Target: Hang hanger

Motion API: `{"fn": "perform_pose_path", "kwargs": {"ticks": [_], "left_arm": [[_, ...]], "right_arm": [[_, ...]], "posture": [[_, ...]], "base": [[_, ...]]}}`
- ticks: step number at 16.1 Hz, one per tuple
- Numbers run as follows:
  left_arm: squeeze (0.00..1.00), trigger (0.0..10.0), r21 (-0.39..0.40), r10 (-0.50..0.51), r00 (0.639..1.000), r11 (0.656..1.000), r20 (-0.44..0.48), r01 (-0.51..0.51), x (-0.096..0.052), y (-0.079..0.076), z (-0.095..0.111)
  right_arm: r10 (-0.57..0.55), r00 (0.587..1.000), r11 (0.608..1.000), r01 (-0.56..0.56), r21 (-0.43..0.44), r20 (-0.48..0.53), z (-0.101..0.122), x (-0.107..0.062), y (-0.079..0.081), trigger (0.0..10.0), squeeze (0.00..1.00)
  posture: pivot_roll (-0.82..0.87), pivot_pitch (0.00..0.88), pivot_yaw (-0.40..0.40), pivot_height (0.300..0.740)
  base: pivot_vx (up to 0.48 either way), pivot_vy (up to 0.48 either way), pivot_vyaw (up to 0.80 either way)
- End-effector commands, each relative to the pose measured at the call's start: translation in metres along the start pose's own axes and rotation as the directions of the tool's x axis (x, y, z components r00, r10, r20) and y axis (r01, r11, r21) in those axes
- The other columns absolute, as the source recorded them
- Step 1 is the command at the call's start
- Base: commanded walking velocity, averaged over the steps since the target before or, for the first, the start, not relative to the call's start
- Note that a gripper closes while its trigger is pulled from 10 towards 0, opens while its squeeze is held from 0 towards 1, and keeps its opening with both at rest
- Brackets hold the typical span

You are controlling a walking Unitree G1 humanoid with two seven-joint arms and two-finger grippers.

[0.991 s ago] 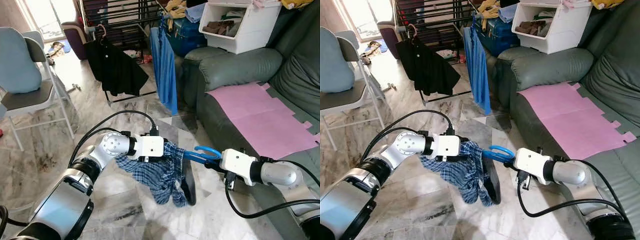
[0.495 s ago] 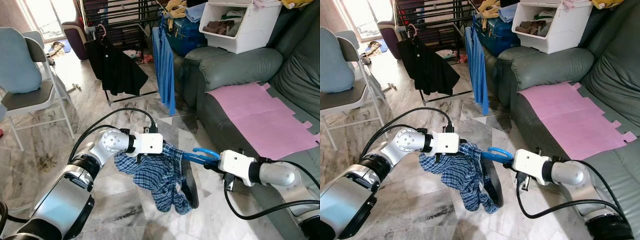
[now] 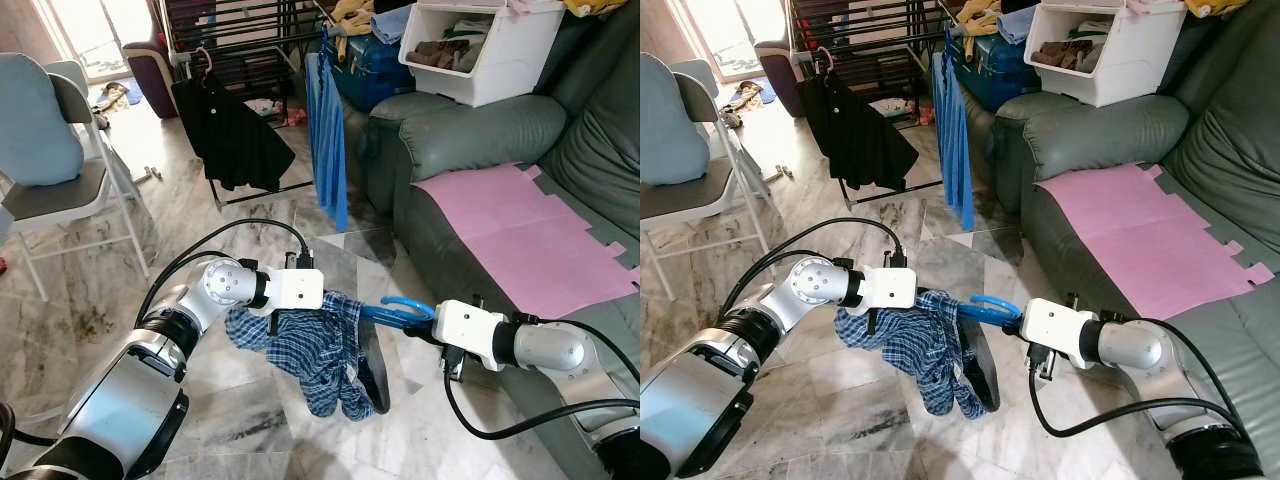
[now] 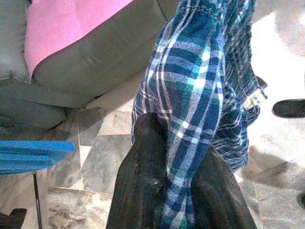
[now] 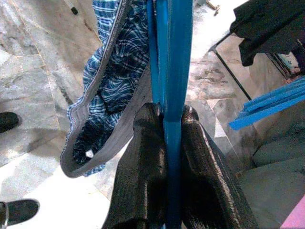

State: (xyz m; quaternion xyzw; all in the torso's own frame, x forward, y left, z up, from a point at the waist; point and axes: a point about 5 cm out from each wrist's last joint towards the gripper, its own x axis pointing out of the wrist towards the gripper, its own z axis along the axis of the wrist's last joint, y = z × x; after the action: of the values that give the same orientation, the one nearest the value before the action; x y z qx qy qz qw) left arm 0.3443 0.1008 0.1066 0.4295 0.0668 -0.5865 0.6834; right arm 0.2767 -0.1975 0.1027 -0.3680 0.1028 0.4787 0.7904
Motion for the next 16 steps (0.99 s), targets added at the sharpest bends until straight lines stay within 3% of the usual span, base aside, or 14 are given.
{"fn": "perform_pose_path", "kwargs": {"ticks": [1,3,4,8,16], "left_arm": [[0.0,0.0,-0.007,0.008,1.0,1.0,-0.019,-0.008,-0.005,0.005,-0.002],[0.0,0.0,-0.009,0.01,1.0,1.0,-0.019,-0.01,-0.006,0.005,-0.003],[0.0,0.0,-0.019,0.009,1.0,1.0,-0.018,-0.009,-0.006,0.004,-0.004],[0.0,0.0,-0.069,-0.023,0.999,0.997,-0.039,0.021,-0.011,-0.004,-0.015],[0.0,0.0,-0.146,-0.024,0.994,0.989,-0.107,0.008,-0.028,-0.018,-0.041]], "right_arm": [[-0.012,0.999,0.999,0.014,-0.034,0.038,0.009,0.002,-0.006,10.0,0.0],[-0.015,0.999,0.999,0.016,-0.033,0.037,0.008,0.003,-0.006,10.0,0.0],[-0.014,0.999,1.0,0.015,-0.025,0.036,0.007,0.003,-0.006,10.0,1.0],[0.039,0.999,0.999,-0.04,-0.032,-0.013,0.002,-0.005,-0.01,10.0,1.0],[-0.01,0.999,1.0,0.01,0.01,-0.044,0.003,-0.035,-0.047,10.0,1.0]], "posture": [[-0.17,0.0,0.073,0.74],[-0.17,0.0,0.073,0.74],[-0.17,0.0,0.072,0.74],[-0.17,0.0,0.073,0.74],[-0.17,0.0,0.067,0.74]], "base": [[0.0,0.0,0.0],[0.0,0.0,0.0],[0.0,0.0,0.0],[0.0,0.0,0.0],[0.0,0.0,0.0]]}}
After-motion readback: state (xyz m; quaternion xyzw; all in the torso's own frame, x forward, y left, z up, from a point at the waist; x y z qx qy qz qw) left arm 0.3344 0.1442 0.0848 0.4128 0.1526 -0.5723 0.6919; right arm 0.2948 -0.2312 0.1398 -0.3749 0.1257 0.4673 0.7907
